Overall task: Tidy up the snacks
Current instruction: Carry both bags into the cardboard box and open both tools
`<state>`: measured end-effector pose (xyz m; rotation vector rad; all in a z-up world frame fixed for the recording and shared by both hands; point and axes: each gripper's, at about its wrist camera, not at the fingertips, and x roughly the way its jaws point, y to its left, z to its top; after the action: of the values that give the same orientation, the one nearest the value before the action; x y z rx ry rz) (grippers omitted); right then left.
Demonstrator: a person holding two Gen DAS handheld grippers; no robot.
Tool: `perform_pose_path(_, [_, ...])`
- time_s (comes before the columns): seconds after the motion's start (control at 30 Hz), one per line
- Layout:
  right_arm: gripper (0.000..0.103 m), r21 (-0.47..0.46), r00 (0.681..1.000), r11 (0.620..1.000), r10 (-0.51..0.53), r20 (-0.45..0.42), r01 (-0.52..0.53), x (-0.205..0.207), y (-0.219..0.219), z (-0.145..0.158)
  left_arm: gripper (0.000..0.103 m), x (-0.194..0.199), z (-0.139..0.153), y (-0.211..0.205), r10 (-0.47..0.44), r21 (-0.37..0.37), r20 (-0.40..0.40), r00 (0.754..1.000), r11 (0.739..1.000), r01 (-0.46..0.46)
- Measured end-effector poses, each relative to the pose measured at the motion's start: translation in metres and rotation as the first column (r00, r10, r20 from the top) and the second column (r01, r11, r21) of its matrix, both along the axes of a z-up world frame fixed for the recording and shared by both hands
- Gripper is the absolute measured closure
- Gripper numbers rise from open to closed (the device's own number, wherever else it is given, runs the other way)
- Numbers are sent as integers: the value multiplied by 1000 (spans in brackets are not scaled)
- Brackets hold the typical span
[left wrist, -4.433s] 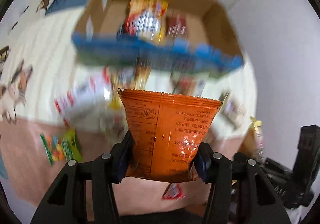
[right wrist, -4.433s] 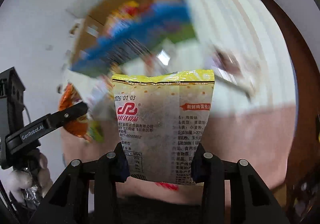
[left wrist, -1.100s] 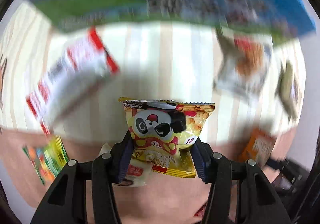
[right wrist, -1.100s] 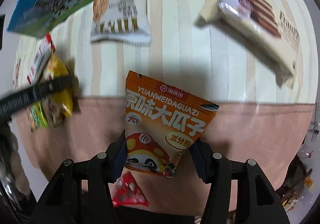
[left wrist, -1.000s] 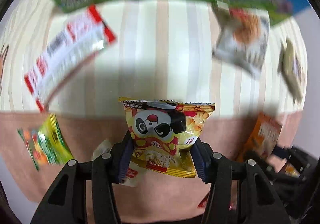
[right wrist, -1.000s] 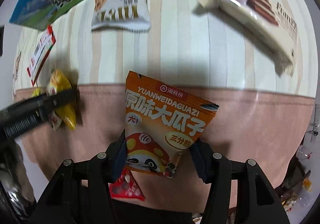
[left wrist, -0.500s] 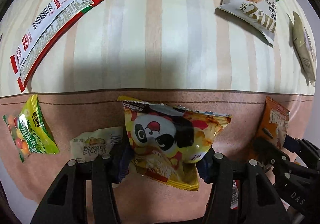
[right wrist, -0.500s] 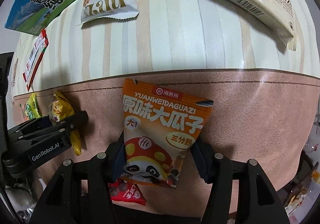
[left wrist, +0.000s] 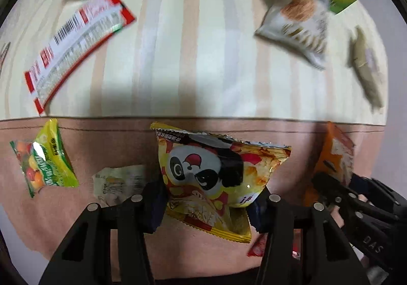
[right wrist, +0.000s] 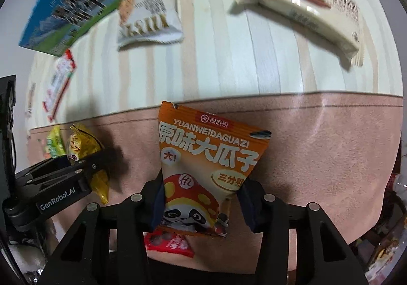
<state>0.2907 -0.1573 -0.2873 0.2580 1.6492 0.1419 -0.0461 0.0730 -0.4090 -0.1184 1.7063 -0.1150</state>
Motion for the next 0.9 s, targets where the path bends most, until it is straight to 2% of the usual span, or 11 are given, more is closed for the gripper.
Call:
perform_pose_path(0.23, [52, 85, 992, 996, 10, 129, -21, 40, -6, 74, 54, 37, 74, 12, 50, -77, 135, 990, 996, -40])
perform_pose_path(0.43, [52, 149, 964, 986, 31, 265, -72, 104, 0, 150, 54, 104, 154, 27, 75, -139, 263, 962, 990, -39])
perform_pose_path(0.53, [52, 132, 947, 985, 68, 314, -114, 145, 10, 174, 54, 142, 176, 29, 76, -137, 299, 951, 990, -36])
perform_pose_path(0.67, [52, 86, 936, 986, 105, 337, -141, 200, 29, 180, 54, 189, 180, 36, 65, -82, 323, 944, 996, -40])
perform_pose_path(0.83, [52, 33, 947, 988, 137, 291, -153, 256, 48, 157, 54, 241, 138, 49, 83, -63, 213, 973, 995, -71])
perform_pose_path(0.9, [52, 13, 955, 988, 144, 261, -152, 273, 53, 143, 54, 252, 118, 50, 73, -24, 165, 984, 997, -70])
